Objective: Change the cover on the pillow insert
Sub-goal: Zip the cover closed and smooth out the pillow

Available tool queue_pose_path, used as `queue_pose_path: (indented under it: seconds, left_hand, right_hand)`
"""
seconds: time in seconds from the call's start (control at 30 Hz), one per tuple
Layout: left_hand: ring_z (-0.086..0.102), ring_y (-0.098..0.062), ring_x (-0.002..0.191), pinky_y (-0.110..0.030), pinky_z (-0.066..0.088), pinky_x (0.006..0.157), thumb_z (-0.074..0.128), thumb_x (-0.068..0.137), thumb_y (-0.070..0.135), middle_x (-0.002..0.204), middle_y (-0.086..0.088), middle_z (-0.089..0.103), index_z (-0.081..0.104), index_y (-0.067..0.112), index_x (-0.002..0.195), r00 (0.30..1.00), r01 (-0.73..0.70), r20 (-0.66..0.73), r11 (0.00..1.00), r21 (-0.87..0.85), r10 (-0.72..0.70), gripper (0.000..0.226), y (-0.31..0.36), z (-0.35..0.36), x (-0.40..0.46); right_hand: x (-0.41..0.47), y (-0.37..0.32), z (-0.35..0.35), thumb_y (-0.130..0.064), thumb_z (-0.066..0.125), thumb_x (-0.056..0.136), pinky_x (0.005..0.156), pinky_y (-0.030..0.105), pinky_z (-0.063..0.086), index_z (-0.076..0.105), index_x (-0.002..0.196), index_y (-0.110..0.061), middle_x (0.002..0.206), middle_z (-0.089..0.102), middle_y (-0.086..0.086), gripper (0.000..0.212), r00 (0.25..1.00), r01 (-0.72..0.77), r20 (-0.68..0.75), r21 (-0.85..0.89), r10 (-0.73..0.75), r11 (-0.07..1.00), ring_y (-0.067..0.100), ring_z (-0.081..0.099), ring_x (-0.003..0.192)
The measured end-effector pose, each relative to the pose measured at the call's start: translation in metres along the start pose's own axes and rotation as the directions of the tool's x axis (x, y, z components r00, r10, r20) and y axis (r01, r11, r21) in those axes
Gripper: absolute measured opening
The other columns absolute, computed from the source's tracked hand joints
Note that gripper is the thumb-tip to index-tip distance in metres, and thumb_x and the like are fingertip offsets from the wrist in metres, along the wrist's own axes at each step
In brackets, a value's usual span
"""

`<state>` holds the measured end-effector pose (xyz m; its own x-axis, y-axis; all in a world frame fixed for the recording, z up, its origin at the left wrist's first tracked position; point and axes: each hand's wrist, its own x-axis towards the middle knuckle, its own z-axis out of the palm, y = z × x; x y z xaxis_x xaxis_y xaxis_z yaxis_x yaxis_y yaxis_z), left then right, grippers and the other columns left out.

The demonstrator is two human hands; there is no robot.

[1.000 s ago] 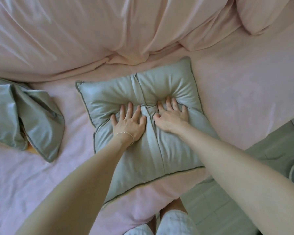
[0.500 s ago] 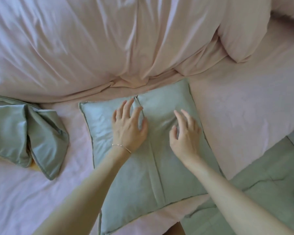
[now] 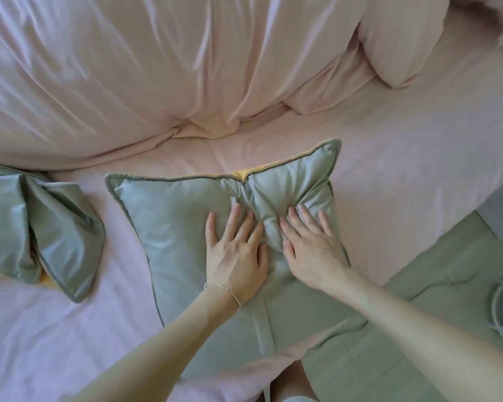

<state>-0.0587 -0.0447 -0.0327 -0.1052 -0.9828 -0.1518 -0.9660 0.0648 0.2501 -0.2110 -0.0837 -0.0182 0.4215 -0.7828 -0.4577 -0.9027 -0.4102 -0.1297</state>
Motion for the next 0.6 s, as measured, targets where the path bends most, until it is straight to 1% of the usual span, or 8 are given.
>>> queue_pose_path:
  seconds: [0.07, 0.1, 0.17, 0.2, 0.33, 0.43, 0.5, 0.6]
  left_hand:
    - [0.035, -0.024, 0.135, -0.053, 0.006, 0.109, 0.032, 0.083, 0.034, 0.129, 0.0, 0.058, 0.062, 0.02, 0.119, 0.995, 0.03, 0.091, 1.0, 0.005, -0.03, 0.048, 0.001, 0.002, 0.01]
    - [0.027, -0.021, 0.139, -0.052, -0.001, 0.109, 0.027, 0.086, 0.035, 0.136, 0.002, 0.052, 0.056, 0.023, 0.126, 0.988, 0.045, 0.145, 0.999, 0.014, -0.047, 0.051, -0.003, 0.003, 0.023]
    - [0.002, -0.016, 0.144, -0.05, -0.015, 0.109, 0.019, 0.093, 0.036, 0.151, 0.007, 0.028, 0.035, 0.029, 0.14, 0.967, 0.082, 0.241, 0.997, 0.016, -0.083, 0.05, -0.016, 0.011, 0.056]
    - [-0.005, -0.015, 0.144, -0.05, -0.017, 0.109, 0.019, 0.095, 0.037, 0.154, 0.009, 0.019, 0.026, 0.031, 0.143, 0.954, 0.098, 0.285, 0.995, 0.017, -0.099, 0.049, -0.023, 0.016, 0.072]
    - [-0.013, -0.015, 0.143, -0.052, -0.016, 0.108, 0.015, 0.098, 0.037, 0.156, 0.01, 0.007, 0.016, 0.033, 0.146, 0.897, 0.147, 0.422, 0.989, 0.001, -0.133, 0.048, -0.045, 0.024, 0.13]
    - [-0.011, -0.016, 0.143, -0.054, -0.015, 0.109, 0.015, 0.098, 0.036, 0.156, 0.01, 0.007, 0.017, 0.034, 0.146, 0.859, 0.186, 0.489, 0.982, -0.028, -0.148, 0.047, -0.057, 0.025, 0.163]
    - [-0.008, -0.016, 0.143, -0.053, -0.013, 0.109, 0.018, 0.098, 0.036, 0.155, 0.01, 0.011, 0.022, 0.034, 0.144, 0.874, 0.21, 0.459, 0.976, -0.057, -0.161, 0.046, -0.062, 0.025, 0.174]
    - [0.002, -0.016, 0.144, -0.052, -0.009, 0.11, 0.027, 0.096, 0.039, 0.151, 0.01, 0.027, 0.037, 0.034, 0.139, 0.954, 0.214, 0.234, 0.973, -0.088, -0.189, 0.044, -0.062, 0.032, 0.163]
  right_hand:
    - [0.011, 0.001, 0.005, -0.042, -0.01, 0.076, 0.11, 0.039, -0.014, 0.023, 0.147, -0.018, 0.155, 0.015, 0.0, 0.082, 0.998, -0.036, 0.053, -0.015, 0.037, 0.999, 0.016, 0.0, 0.144]
    - [0.026, 0.001, 0.006, -0.042, -0.009, 0.076, 0.111, 0.04, -0.014, 0.02, 0.147, -0.019, 0.156, 0.012, -0.001, 0.08, 0.995, -0.063, 0.071, -0.029, 0.065, 0.998, 0.015, -0.002, 0.144]
    - [0.066, 0.004, 0.007, -0.039, 0.003, 0.089, 0.113, 0.042, -0.011, 0.013, 0.149, -0.019, 0.157, 0.004, -0.002, 0.064, 0.986, -0.11, 0.119, -0.047, 0.115, 0.993, 0.013, -0.007, 0.143]
    - [0.087, 0.007, 0.008, -0.036, 0.011, 0.094, 0.114, 0.043, -0.009, 0.011, 0.149, -0.019, 0.157, 0.002, -0.002, 0.058, 0.979, -0.129, 0.152, -0.043, 0.134, 0.991, 0.013, -0.008, 0.143]
    - [0.147, 0.024, 0.005, -0.032, 0.016, 0.096, 0.114, 0.043, -0.003, 0.008, 0.149, -0.022, 0.157, -0.002, -0.004, 0.055, 0.964, -0.172, 0.21, 0.013, 0.165, 0.985, 0.012, -0.008, 0.143]
    - [0.177, 0.028, 0.001, -0.033, 0.016, 0.095, 0.113, 0.044, 0.001, 0.009, 0.149, -0.024, 0.157, -0.002, -0.006, 0.055, 0.962, -0.172, 0.221, 0.034, 0.161, 0.984, 0.011, -0.006, 0.142]
    - [0.191, 0.029, 0.0, -0.033, 0.017, 0.095, 0.112, 0.043, 0.005, 0.01, 0.148, -0.025, 0.157, -0.001, -0.007, 0.054, 0.967, -0.182, 0.189, 0.03, 0.173, 0.983, 0.01, -0.005, 0.142]
    - [0.184, 0.024, 0.007, -0.034, 0.019, 0.094, 0.111, 0.044, 0.009, 0.02, 0.147, -0.025, 0.156, 0.01, -0.005, 0.054, 0.982, -0.186, 0.015, 0.002, 0.186, 0.983, 0.011, 0.004, 0.142]
